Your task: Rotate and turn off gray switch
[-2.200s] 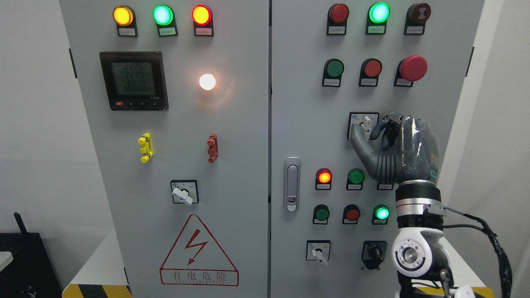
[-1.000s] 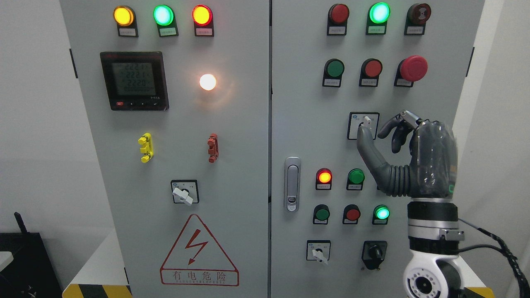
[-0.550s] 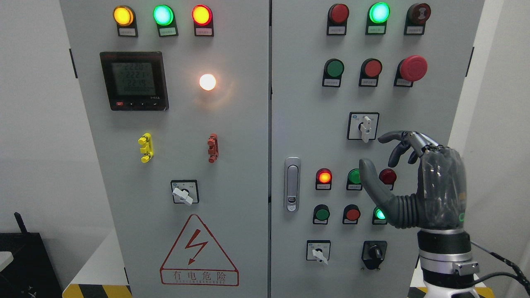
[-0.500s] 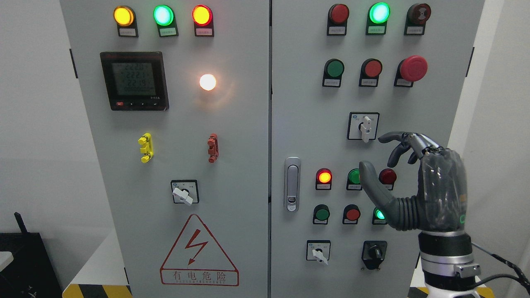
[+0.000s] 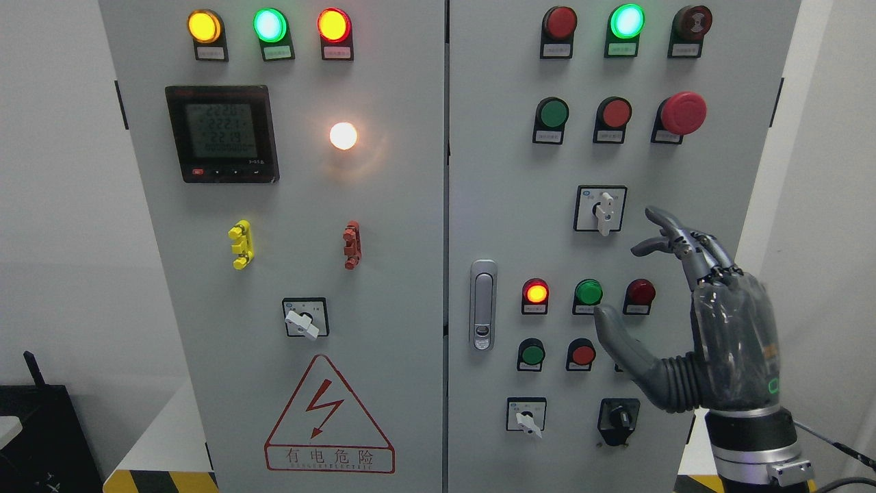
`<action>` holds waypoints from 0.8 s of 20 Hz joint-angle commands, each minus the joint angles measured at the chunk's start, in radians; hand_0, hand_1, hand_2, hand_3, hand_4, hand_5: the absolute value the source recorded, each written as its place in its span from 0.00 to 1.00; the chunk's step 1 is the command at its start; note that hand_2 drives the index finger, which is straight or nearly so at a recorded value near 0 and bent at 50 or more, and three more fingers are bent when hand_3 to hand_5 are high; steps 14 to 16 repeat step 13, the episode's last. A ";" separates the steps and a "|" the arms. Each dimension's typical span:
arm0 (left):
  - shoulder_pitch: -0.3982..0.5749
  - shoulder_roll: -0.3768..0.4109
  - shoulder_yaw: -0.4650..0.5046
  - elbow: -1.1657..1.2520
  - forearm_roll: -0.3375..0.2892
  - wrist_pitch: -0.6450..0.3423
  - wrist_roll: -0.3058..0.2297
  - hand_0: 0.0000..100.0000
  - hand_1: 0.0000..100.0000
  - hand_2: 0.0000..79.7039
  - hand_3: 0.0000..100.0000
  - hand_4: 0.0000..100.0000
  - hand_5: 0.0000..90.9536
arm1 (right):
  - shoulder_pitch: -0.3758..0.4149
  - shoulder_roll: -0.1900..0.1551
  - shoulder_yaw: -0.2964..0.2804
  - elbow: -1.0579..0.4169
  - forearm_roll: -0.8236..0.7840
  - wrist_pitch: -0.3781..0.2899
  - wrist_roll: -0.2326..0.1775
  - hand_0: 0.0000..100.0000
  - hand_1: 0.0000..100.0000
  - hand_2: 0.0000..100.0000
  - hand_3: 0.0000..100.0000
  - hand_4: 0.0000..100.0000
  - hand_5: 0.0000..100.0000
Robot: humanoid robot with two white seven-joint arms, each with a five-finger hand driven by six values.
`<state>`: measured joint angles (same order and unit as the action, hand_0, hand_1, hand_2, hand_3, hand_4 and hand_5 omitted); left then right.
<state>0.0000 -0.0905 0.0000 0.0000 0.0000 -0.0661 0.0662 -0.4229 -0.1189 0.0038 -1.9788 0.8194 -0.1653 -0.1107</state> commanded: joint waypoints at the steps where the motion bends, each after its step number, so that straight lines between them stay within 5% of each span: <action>1: -0.009 0.000 0.008 -0.026 0.020 0.000 0.000 0.12 0.39 0.00 0.00 0.00 0.00 | 0.019 -0.054 0.016 -0.018 0.000 -0.002 0.000 0.23 0.26 0.00 0.00 0.00 0.00; 16: -0.009 0.000 0.008 -0.026 0.018 0.000 0.000 0.12 0.39 0.00 0.00 0.00 0.00 | 0.023 -0.051 0.015 -0.011 -0.003 0.007 0.000 0.21 0.29 0.00 0.00 0.00 0.00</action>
